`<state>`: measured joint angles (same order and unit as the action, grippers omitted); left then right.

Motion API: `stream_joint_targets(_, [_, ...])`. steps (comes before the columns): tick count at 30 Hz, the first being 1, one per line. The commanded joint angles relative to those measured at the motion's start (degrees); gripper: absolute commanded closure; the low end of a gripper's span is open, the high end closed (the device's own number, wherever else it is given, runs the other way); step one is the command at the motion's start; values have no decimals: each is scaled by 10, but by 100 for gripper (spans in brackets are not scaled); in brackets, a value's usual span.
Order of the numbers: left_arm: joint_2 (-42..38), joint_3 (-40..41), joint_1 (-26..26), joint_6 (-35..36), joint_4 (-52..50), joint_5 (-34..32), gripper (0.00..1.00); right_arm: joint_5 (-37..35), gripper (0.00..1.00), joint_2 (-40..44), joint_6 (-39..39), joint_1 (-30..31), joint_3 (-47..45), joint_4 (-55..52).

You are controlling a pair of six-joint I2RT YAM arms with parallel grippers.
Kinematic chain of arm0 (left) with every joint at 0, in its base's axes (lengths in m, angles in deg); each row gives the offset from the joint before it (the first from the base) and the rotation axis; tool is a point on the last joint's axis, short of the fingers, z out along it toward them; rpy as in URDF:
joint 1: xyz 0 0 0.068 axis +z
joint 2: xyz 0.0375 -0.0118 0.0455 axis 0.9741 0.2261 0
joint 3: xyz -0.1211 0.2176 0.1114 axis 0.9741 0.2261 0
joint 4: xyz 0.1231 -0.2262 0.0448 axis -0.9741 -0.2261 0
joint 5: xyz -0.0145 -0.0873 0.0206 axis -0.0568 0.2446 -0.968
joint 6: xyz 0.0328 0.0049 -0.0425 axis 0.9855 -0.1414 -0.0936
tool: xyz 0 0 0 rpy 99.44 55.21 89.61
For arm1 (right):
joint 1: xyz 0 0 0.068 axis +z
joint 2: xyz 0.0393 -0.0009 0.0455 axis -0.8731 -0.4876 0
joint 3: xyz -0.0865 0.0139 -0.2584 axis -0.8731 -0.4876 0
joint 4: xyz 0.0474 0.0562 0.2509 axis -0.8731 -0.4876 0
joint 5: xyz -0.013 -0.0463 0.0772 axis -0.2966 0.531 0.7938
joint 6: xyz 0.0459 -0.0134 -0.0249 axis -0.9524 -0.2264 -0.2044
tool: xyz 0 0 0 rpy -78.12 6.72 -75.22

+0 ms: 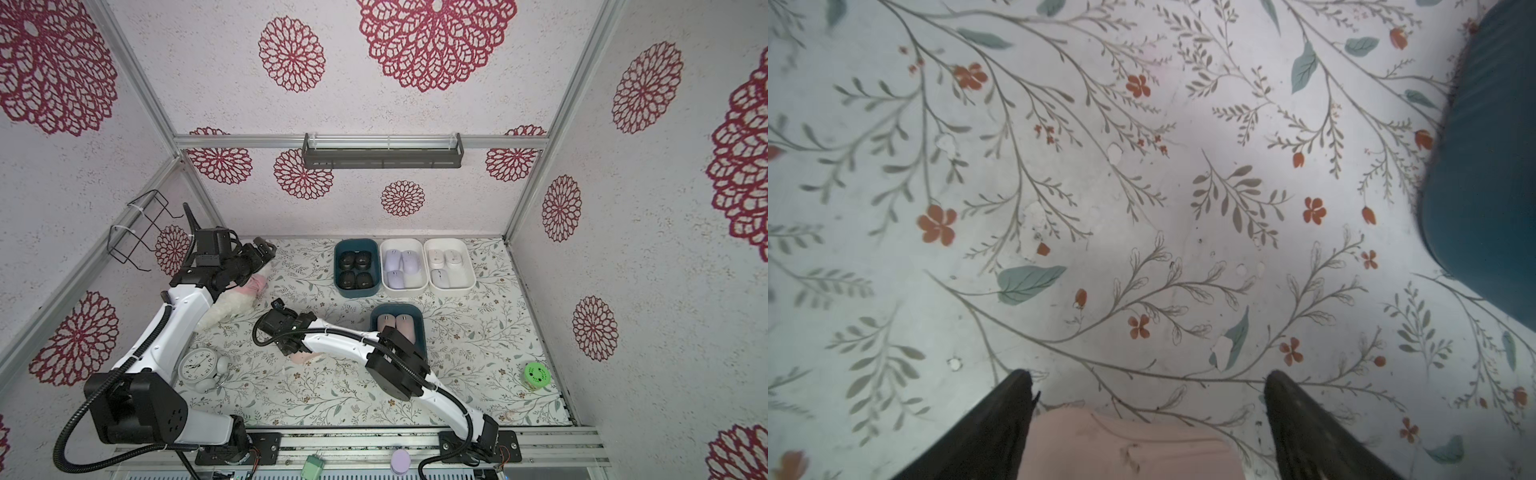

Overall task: Place the mice by color into the storage box
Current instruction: Adjust the mouse at the center of the board.

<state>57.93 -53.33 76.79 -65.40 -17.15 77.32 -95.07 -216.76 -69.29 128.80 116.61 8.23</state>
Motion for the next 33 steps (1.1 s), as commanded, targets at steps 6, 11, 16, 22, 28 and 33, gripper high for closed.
stream_joint_targets(6, [-6,-5,1,-5,10,4,3,-94,11,69,6,40,-76,-55])
stream_joint_targets(11, [-3,-2,1,-8,14,5,3,-87,10,130,-3,54,-176,-62])
stream_joint_targets(16, [2,-2,1,-13,14,17,3,-78,12,183,-31,59,-274,-55])
stream_joint_targets(22, [8,-2,-1,-15,14,20,3,-6,13,219,-39,49,-311,-11])
stream_joint_targets(28, [4,-2,-6,-14,15,20,3,91,14,232,-89,16,-338,47])
stream_joint_targets(33, [8,-4,-10,-16,16,30,3,104,22,223,-111,-10,-345,63])
